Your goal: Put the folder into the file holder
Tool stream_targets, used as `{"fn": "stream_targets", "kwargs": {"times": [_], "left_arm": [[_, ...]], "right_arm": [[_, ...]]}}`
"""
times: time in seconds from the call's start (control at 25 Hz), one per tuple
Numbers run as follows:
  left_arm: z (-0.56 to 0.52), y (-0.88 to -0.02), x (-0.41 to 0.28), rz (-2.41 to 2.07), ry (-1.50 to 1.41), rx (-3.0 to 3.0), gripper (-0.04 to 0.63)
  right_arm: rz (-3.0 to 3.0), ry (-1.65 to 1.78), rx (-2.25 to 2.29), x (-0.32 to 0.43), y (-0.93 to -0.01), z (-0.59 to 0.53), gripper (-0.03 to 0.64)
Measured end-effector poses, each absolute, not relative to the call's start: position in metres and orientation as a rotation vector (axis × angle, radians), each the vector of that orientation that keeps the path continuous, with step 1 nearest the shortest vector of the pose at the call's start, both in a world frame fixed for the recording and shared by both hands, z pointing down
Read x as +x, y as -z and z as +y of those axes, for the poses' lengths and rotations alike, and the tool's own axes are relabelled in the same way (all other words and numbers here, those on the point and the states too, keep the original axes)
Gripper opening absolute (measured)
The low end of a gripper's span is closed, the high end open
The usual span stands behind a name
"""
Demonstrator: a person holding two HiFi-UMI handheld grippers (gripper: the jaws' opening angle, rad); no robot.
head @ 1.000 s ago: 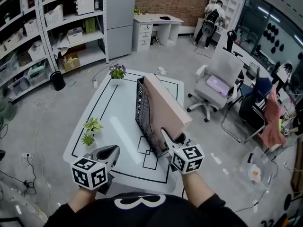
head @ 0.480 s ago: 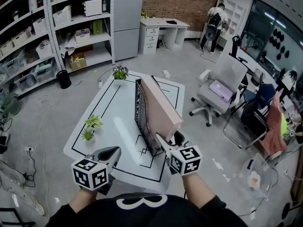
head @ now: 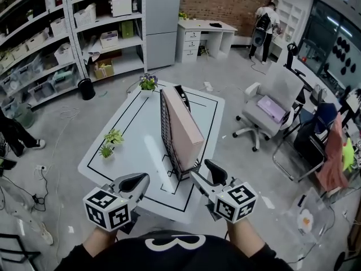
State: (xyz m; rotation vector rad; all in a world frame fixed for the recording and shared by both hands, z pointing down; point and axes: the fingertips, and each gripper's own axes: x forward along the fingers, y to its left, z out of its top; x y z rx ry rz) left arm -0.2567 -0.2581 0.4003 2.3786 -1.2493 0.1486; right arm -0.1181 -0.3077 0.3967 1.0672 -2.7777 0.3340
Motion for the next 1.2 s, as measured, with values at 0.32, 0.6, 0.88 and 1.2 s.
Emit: {"fn": "stream_targets", "kwargs": {"times": [0.32, 0.6, 0.88, 1.2], "left_arm": [[-0.228, -0.387, -0.213, -1.261, -0.138, 2.411, 0.006], [-0.195, -0.384, -0.176, -1.246, -0.139, 2.441, 0.006], [-0.172, -0.376, -0.146, -1.241, -0.136, 2.474, 0.006], [-0.151, -0.37, -0.122, -1.257, -0.144, 2.49, 0.006]], "right_arm": [[-2.949, -0.44, 0.832, -0.109, -0.388, -0.256, 0.01], [-3.012, -0.527, 0.766, -0.086, -0.384, -0.22, 0.003], [-3.013, -0.462, 0.751, -0.064, -0.375, -0.194, 0.003], [-2.986, -0.382, 0.736, -0.049, -0.369, -0.175, 0.003]]}}
